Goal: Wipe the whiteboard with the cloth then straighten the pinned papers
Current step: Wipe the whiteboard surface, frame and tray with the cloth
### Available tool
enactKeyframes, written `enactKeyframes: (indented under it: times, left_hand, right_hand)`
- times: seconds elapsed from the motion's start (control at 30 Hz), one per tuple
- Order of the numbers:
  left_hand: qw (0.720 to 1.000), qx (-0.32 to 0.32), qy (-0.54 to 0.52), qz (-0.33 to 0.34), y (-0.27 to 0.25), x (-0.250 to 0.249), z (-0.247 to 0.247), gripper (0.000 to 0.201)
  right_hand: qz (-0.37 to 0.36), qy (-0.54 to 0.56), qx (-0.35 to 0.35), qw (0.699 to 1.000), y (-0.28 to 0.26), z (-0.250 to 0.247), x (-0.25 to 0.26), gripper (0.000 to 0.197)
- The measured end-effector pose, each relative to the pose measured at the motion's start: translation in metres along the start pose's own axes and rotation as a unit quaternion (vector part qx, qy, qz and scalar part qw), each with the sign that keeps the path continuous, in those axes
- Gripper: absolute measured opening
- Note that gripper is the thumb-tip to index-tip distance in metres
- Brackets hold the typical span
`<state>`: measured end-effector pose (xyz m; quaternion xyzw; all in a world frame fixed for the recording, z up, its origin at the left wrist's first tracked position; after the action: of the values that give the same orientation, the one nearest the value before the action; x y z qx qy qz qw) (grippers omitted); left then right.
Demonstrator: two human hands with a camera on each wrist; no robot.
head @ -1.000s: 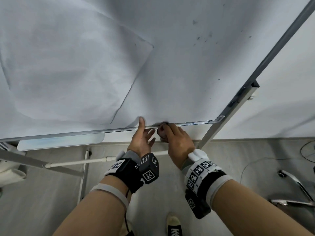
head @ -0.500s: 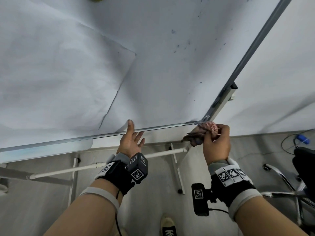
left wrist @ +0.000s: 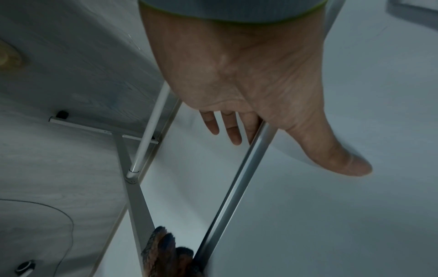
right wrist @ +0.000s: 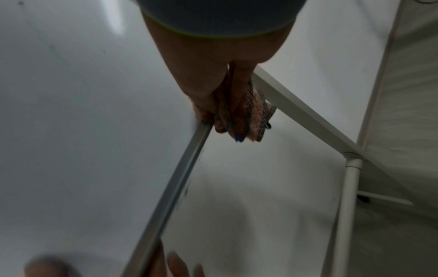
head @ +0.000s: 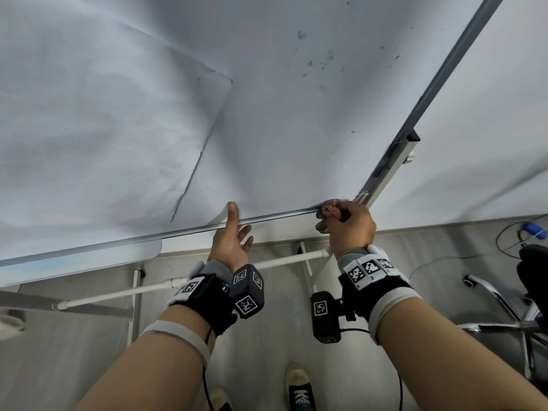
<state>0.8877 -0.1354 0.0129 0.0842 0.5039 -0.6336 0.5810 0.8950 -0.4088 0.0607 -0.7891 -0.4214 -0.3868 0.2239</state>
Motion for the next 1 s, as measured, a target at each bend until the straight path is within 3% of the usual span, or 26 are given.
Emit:
enactKeyframes:
  times: [0.17, 0.33, 0.5, 0.67, 0.87, 0.93, 1.0]
  left_hand:
    - [1.000, -0.001, 0.024, 0.007, -0.004, 0.000, 0.005, 0.079]
    - [0.999, -0.022, 0.032, 0.016, -0.001, -0.006, -0.001, 0.081]
    - [0.998, -0.009, 0.059, 0.005, -0.004, -0.002, 0.003, 0.080]
    - [0.997, -0.015, 0.071, 0.007, -0.006, -0.008, -0.002, 0.082]
    - [0.995, -0.004, 0.099, -0.001, -0.008, -0.005, -0.002, 0.084]
    - [0.995, -0.010, 0.102, 0.007, -0.009, -0.004, 0.000, 0.069]
    - [0.994, -0.017, 0.106, 0.012, -0.009, -0.004, -0.002, 0.066]
  right_hand:
    - [0.081, 0.051, -0.051, 0.994, 0.009, -0.019, -0.011, 0.024]
    - [0.043, 0.044, 0.052, 0.997, -0.009, 0.001, 0.013, 0.025]
    - [0.085, 0.099, -0.033, 0.991, -0.001, -0.015, -0.005, 0.024]
    - [0.019, 0.056, 0.111, 0.992, -0.029, 0.029, 0.022, 0.027]
    - [0.106, 0.097, -0.067, 0.987, -0.005, -0.023, -0.017, 0.012]
    - [0.097, 0.113, -0.029, 0.988, -0.011, -0.008, -0.010, 0.019]
    - [0.037, 0.136, 0.087, 0.986, -0.027, 0.027, 0.014, 0.028]
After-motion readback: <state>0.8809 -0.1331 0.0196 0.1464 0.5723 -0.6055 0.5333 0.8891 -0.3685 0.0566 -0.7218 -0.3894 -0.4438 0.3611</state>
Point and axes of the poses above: each hand's wrist, its own y-axis towards the middle knuckle, its own z-axis out of the palm, x = y × z, the point moved 9 cm from there along y, towards the middle knuckle, and after that the axes turned 11 degrees about -y, right-handed, at the moved point
